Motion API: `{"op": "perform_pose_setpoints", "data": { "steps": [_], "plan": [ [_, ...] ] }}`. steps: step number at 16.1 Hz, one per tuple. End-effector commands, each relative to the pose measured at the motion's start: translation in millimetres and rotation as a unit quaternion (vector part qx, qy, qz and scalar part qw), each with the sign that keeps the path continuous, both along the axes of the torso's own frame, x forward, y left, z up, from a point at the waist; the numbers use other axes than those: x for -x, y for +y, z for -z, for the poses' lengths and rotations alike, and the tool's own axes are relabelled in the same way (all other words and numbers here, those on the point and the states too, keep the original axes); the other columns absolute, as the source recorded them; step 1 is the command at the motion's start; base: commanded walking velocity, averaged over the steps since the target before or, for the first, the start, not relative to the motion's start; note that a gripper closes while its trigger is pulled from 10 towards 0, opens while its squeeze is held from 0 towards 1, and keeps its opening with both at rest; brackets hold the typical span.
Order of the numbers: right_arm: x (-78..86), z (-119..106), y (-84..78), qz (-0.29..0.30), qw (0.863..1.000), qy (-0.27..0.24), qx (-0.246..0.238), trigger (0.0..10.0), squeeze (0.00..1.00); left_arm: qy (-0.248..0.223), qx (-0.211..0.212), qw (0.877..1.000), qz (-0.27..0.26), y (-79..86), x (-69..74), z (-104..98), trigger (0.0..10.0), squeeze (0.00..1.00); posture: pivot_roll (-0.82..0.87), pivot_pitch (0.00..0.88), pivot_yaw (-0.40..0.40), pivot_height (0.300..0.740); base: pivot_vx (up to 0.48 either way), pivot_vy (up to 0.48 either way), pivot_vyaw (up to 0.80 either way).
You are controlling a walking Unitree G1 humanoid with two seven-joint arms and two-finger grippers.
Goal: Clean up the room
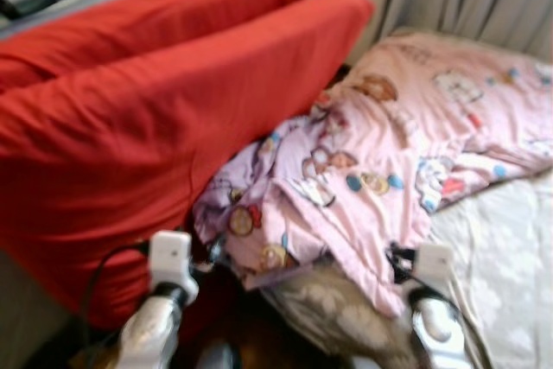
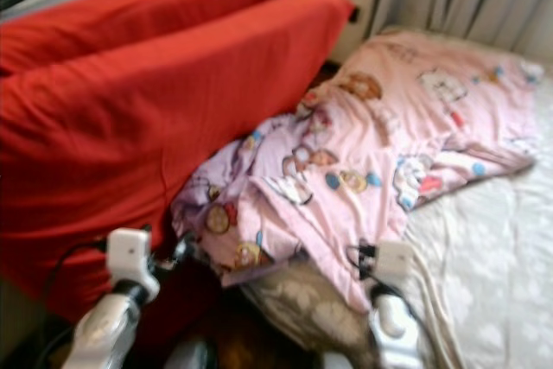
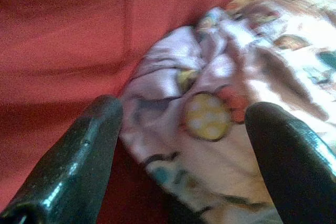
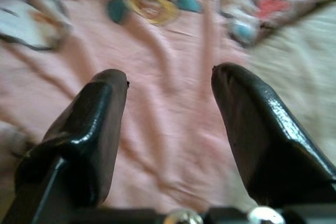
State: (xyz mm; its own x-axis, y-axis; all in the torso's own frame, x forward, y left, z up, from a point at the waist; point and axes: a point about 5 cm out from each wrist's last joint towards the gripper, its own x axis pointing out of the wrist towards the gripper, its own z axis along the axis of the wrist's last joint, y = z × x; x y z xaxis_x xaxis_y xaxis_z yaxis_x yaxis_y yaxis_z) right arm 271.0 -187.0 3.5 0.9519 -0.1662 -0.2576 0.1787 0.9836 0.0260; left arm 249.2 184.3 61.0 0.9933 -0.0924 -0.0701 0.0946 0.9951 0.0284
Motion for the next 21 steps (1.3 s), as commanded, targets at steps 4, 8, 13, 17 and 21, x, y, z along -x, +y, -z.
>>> {"op": "perform_pose_setpoints", "data": {
  "steps": [4,8,13,17,21],
  "plan": [
    [7.0,11,-16.2,0.033,0.999,0.043,-0.007,10.0,0.0,-0.007,0.004,1.0,0.002,-3.2,-1.9,-5,10.0,0.0,0.02,0.08,0.019,0.635,0.0,0.0,0.0],
    [4.9,14,-18.9,0.041,0.997,0.061,-0.014,10.0,0.0,-0.008,0.002,1.0,0.001,-2.0,-4.2,-6,10.0,0.0,0.03,0.094,0.027,0.635,0.0,0.0,0.0],
    [0.2,12,-15.5,0.041,0.997,0.058,-0.023,10.0,0.0,-0.009,0.001,1.0,0.002,-2.0,-2.9,-8,10.0,0.0,0.04,0.118,0.042,0.62,0.0,0.0,0.0],
    [6.2,26,-12.6,0.061,0.989,0.109,-0.079,10.0,0.0,-0.006,-0.002,1.0,0.005,-1.1,1.3,-9,10.0,0.0,0.05,0.135,0.055,0.62,0.0,0.0,0.0],
    [7.2,32,-10.1,0.071,0.98,0.152,-0.105,10.0,1.0,0.002,-0.008,1.0,0.005,2.7,11.4,-11,10.0,0.0,0.08,0.174,0.069,0.62,0.0,0.0,0.0]
  ]
}}
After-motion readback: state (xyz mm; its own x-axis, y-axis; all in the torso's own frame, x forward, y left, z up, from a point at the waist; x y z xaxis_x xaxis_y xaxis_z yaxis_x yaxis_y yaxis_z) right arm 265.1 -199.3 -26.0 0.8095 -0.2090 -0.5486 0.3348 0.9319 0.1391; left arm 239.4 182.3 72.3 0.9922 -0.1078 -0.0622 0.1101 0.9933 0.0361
